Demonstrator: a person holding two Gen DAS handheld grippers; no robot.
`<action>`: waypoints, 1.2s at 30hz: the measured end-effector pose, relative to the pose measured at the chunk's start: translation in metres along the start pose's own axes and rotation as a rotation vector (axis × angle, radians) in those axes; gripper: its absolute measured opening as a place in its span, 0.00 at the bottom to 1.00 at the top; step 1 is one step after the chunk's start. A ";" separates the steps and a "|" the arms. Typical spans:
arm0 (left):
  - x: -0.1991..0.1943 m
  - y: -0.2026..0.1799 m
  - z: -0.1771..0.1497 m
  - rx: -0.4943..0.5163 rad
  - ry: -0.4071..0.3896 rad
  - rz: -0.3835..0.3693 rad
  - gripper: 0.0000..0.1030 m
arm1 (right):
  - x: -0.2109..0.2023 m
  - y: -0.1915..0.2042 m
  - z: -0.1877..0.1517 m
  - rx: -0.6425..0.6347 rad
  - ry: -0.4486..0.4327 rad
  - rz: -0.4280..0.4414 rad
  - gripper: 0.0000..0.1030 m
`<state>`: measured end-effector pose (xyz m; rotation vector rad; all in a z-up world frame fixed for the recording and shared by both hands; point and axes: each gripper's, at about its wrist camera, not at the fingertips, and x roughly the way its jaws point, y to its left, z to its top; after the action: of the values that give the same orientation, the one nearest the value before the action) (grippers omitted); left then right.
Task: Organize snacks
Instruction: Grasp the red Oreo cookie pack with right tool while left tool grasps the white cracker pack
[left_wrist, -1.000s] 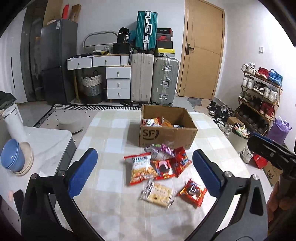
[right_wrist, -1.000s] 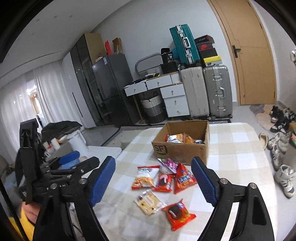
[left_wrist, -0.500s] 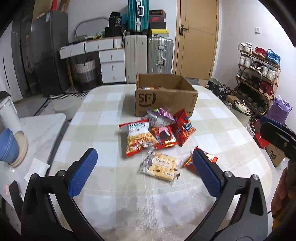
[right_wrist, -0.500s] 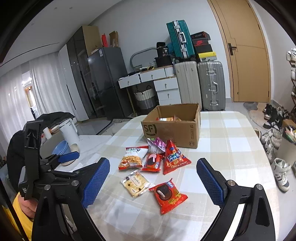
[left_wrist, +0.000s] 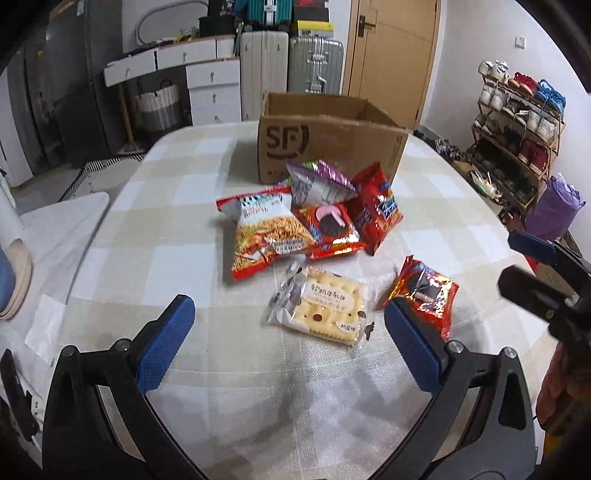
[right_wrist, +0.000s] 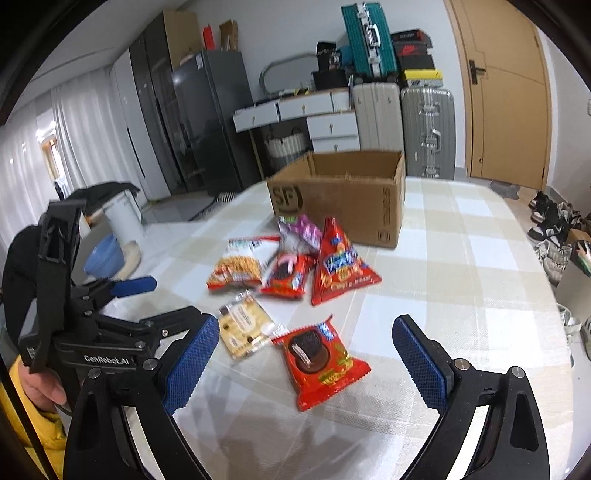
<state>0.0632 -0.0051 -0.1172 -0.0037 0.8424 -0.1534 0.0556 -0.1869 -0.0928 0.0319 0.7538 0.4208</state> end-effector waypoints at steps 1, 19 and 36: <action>0.005 0.000 -0.001 0.000 0.006 -0.003 1.00 | 0.006 -0.001 -0.001 -0.007 0.015 -0.004 0.94; 0.073 0.010 -0.006 -0.040 0.120 -0.048 1.00 | 0.090 0.000 -0.019 -0.121 0.226 -0.023 0.73; 0.082 0.010 -0.008 -0.032 0.127 -0.054 1.00 | 0.078 -0.020 -0.017 -0.026 0.164 0.009 0.43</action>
<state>0.1118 -0.0062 -0.1840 -0.0478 0.9715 -0.1926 0.1020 -0.1776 -0.1602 -0.0242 0.9098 0.4455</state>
